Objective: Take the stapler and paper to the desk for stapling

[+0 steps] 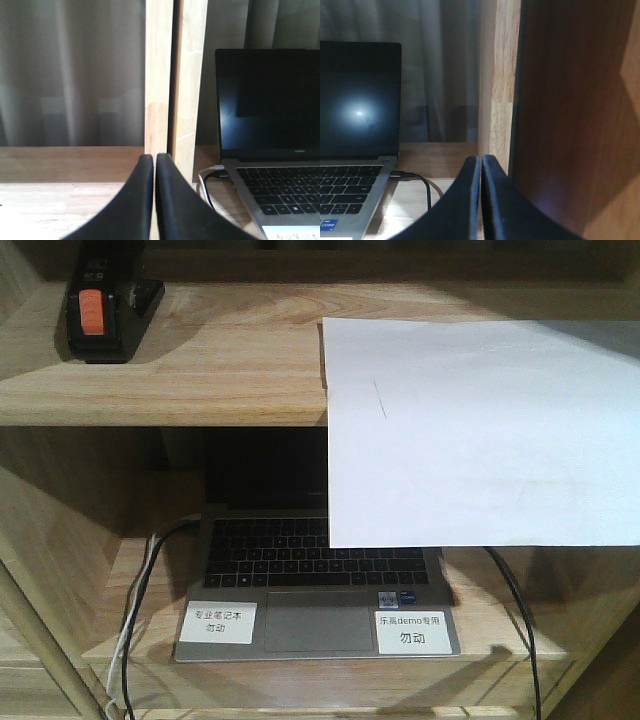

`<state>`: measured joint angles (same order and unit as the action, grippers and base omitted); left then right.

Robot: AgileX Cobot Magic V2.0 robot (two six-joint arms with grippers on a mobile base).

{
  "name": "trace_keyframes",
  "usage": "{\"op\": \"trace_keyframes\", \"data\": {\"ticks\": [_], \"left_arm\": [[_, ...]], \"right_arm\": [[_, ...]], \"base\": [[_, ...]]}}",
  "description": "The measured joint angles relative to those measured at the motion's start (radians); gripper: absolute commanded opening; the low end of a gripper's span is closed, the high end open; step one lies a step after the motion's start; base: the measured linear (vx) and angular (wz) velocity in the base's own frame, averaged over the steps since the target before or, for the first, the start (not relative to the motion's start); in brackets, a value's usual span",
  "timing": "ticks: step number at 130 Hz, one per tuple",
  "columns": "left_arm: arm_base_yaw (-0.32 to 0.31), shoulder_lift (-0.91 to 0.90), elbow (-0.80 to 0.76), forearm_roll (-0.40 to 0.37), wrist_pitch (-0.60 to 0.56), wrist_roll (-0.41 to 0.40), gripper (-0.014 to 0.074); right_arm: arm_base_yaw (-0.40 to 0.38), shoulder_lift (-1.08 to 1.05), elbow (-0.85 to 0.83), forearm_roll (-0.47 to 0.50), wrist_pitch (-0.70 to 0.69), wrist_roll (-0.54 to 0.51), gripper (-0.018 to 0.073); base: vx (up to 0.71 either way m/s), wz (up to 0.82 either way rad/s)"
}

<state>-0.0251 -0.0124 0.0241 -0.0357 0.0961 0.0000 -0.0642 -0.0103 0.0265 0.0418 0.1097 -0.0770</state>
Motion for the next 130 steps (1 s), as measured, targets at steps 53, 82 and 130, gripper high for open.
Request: {"op": "trace_keyframes", "data": {"ticks": [53, 82, 130], "left_arm": [[0.0, 0.0, 0.0, 0.0, -0.005, 0.0, -0.0006], [0.0, 0.0, 0.0, 0.0, -0.113, 0.0, -0.0006], [0.0, 0.0, -0.111, -0.003, -0.441, -0.094, -0.0006]], "right_arm": [[0.0, 0.0, 0.0, 0.0, -0.012, 0.0, -0.0006], [0.0, 0.0, 0.0, 0.0, -0.11, 0.0, -0.0006], [0.0, 0.0, -0.124, 0.0, -0.378, 0.0, -0.0006]], "base": [[0.0, 0.0], [0.0, 0.0], [0.0, 0.0]]}}
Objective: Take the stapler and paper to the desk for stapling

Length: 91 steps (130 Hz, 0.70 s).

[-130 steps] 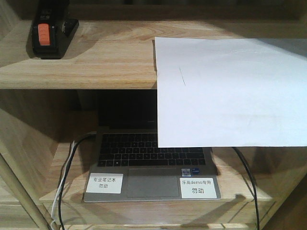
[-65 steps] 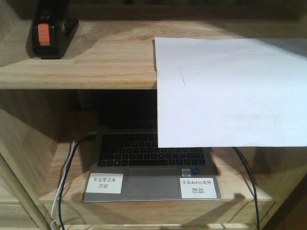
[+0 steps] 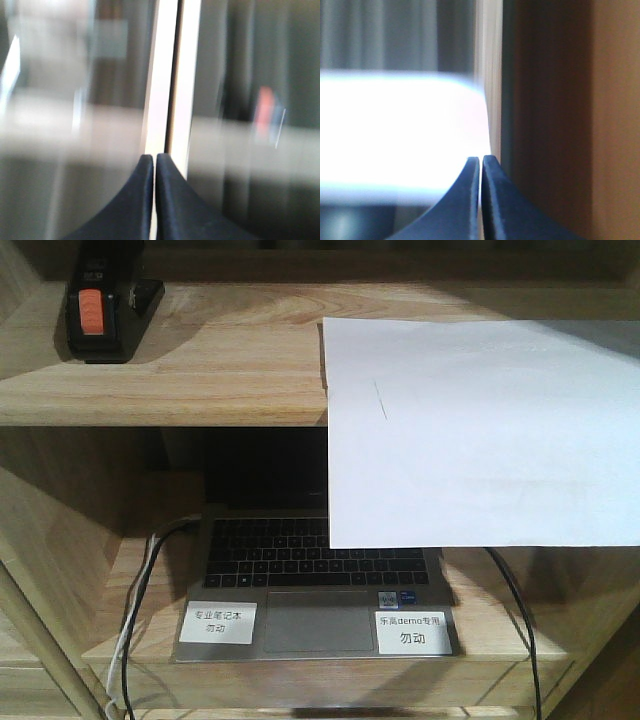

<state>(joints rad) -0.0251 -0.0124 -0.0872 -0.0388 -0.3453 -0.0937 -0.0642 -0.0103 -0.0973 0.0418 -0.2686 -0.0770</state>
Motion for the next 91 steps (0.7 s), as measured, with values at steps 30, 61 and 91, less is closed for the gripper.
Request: {"op": "trace_keyframes", "data": {"ticks": [30, 61, 91], "left_arm": [[0.0, 0.011, -0.435, 0.0, 0.165, -0.007, -0.0006], [0.0, 0.23, -0.881, 0.0, 0.463, -0.007, 0.0002], [0.0, 0.437, -1.11, 0.004, 0.681, -0.007, 0.0017]], "right_arm": [[0.0, 0.026, -0.337, 0.003, -0.028, 0.0, -0.0006], [0.0, 0.225, -0.727, 0.003, 0.09, 0.009, -0.0006], [0.0, 0.452, -0.992, 0.003, 0.403, 0.011, 0.0013]], "base": [[0.0, 0.0], [0.0, 0.0], [0.0, 0.0]]}}
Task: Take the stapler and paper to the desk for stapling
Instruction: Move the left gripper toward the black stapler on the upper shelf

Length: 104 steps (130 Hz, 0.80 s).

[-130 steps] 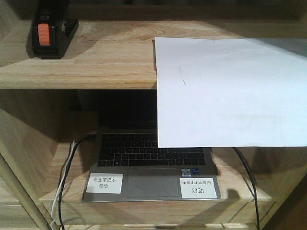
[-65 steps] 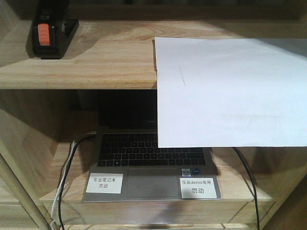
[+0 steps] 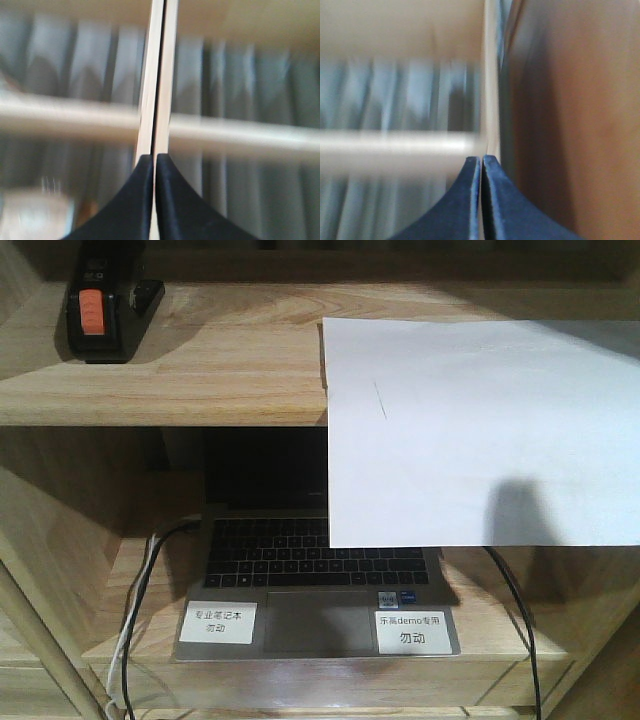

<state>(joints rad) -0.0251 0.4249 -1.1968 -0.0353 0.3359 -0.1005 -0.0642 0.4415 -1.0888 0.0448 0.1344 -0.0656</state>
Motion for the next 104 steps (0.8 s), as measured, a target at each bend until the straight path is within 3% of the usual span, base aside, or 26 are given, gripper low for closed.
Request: {"op": "trace_keyframes", "data": {"ticks": [34, 54, 73, 83, 104], "left_arm": [[0.0, 0.133, -0.001, 0.0, 0.162, 0.001, 0.0133], [0.0, 0.166, -0.001, 0.0, 0.267, 0.001, 0.0258], [0.0, 0.171, -0.001, 0.0, 0.329, 0.001, 0.0455], [0.0, 0.171, -0.001, 0.0, 0.348, 0.005, 0.0531], [0.0, 0.171, -0.001, 0.0, 0.375, 0.019, 0.0589]], "right_arm": [[0.0, 0.165, -0.02, 0.0, 0.239, 0.0, 0.0151], [0.0, 0.188, -0.019, 0.0, 0.348, 0.0, 0.0369], [0.0, 0.188, -0.019, 0.002, 0.396, 0.002, 0.0631], [0.0, 0.188, -0.019, 0.003, 0.412, 0.019, 0.0722], [0.0, 0.188, -0.019, 0.003, 0.424, 0.058, 0.072]], "base": [[0.0, 0.0], [0.0, 0.0], [0.0, 0.0], [0.0, 0.0], [0.0, 0.0]]}}
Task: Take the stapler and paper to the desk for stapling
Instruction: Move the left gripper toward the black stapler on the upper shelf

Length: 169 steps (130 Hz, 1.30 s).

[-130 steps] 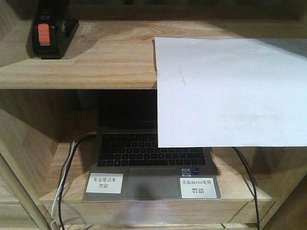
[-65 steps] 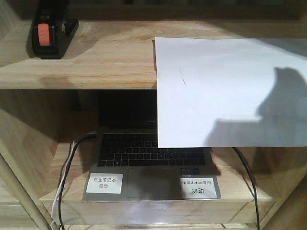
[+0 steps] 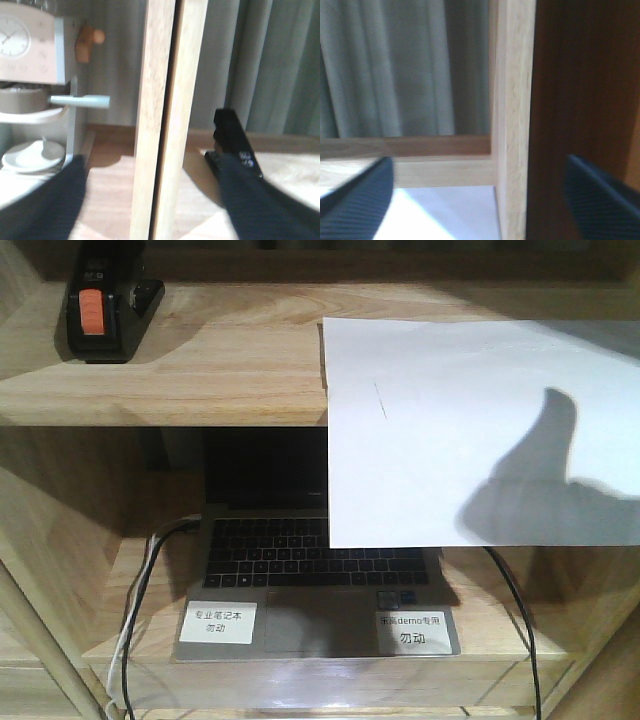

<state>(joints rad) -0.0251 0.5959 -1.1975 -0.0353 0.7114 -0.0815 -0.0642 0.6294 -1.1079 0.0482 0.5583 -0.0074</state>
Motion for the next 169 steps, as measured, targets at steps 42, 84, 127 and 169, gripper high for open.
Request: {"op": "trace_keyframes", "data": {"ticks": [42, 84, 127, 169], "left_arm": [[0.0, 0.0, 0.0, 0.0, 0.003, 0.001, 0.0587], [0.0, 0.0, 0.0, 0.0, 0.003, 0.004, 0.0587], [0.0, 0.0, 0.0, 0.0, 0.003, 0.004, 0.066], [-0.002, 0.0, 0.0, 0.0, -0.016, 0.004, 0.0722]], "right_arm": [[0.0, 0.0, 0.0, 0.0, 0.005, 0.007, 0.0695], [0.0, 0.0, 0.0, 0.0, 0.007, 0.007, 0.0662], [0.0, 0.0, 0.0, 0.0, 0.007, 0.007, 0.0652], [0.0, 0.0, 0.0, 0.0, 0.003, 0.007, 0.0638]], "base": [[0.0, 0.0], [0.0, 0.0], [0.0, 0.0], [0.0, 0.0]]}}
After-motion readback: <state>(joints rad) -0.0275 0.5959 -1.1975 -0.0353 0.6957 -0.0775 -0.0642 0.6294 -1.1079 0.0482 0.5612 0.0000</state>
